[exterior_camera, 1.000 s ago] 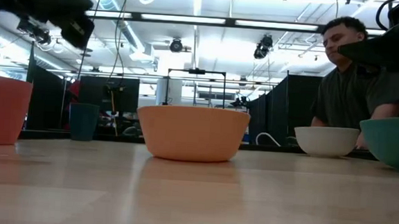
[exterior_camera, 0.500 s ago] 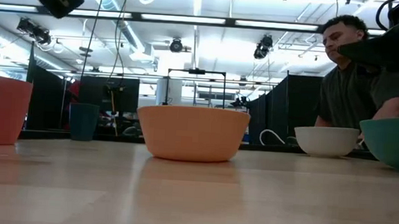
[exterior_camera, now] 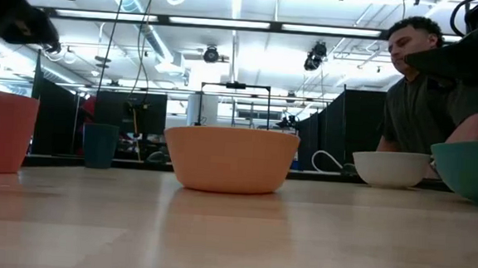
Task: Nest bowls inside each other
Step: Stack the orange bowl on top of the light orange bowl
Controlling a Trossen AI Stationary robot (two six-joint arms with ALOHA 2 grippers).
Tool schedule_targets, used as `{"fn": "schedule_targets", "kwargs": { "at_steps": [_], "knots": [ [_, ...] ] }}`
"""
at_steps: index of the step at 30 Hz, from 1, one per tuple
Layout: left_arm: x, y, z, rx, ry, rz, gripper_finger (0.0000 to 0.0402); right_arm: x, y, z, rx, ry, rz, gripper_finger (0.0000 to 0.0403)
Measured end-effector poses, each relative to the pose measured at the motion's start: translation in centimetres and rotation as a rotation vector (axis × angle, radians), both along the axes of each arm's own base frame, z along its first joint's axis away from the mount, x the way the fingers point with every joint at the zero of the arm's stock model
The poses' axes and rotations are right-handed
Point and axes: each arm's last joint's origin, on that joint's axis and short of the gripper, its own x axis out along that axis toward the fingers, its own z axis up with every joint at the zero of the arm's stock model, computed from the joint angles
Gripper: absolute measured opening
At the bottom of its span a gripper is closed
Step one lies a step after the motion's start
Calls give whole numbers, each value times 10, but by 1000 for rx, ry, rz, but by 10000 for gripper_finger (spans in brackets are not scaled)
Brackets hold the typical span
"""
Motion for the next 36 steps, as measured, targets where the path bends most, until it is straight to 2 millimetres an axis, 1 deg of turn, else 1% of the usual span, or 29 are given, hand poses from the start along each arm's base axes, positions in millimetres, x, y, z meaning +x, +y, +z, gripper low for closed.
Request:
{"fn": "schedule_targets", "kwargs": {
  "at_steps": [6,13,19,35,36],
  "knots": [
    [1,-15,-10,-66,132,-3,129,0,0,0,1,-1,-1,0],
    [6,-31,-26,25,190,-70,196,0,0,0,2,0,-2,0],
    [13,-43,-45,99,265,-119,232,0,0,0,2,-1,-2,0],
    [24,-51,-66,160,318,-142,117,0,0,0,2,-1,-1,0],
    [25,-52,-66,157,314,-143,101,0,0,0,2,-1,-2,0]
  ]
}}
